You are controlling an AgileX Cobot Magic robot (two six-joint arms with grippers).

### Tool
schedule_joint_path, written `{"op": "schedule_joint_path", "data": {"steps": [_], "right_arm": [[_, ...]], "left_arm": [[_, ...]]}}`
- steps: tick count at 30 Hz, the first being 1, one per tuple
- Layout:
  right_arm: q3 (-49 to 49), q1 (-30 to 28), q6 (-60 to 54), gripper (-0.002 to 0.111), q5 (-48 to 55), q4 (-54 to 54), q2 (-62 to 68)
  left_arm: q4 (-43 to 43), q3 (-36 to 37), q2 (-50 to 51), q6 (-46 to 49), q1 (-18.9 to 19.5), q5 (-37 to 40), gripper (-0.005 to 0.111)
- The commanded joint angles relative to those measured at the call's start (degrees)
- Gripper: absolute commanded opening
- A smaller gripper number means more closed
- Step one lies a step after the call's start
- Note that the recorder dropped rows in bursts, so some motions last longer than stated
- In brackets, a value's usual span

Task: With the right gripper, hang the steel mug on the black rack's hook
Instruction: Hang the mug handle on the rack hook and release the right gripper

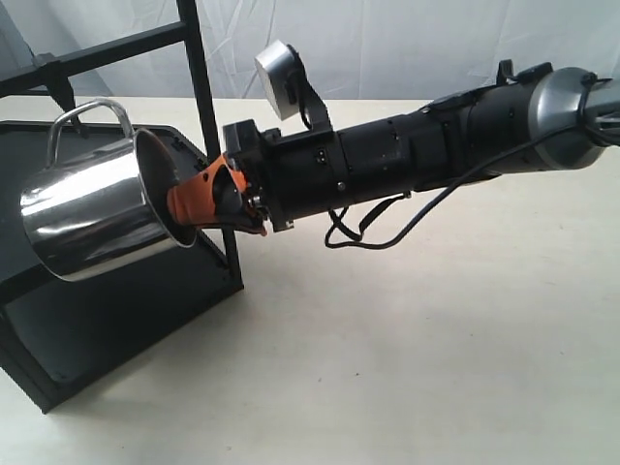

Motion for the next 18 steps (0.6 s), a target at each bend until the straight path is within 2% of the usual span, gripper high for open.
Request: {"op": "schedule_joint_path", "data": {"steps": [1, 18], "right_arm": [[-0.33, -0.32, 0.23, -0.001, 1.74, 1.39, 1.89], [-0.33, -0.32, 0.23, -0.001, 1.74, 1.39, 3.4]], "left_arm": [[-0.42, -0.02, -0.28, 0.1, 0.0, -0.22, 0.002], [-0.42, -0.02, -0.28, 0.1, 0.0, -0.22, 0.002]]}}
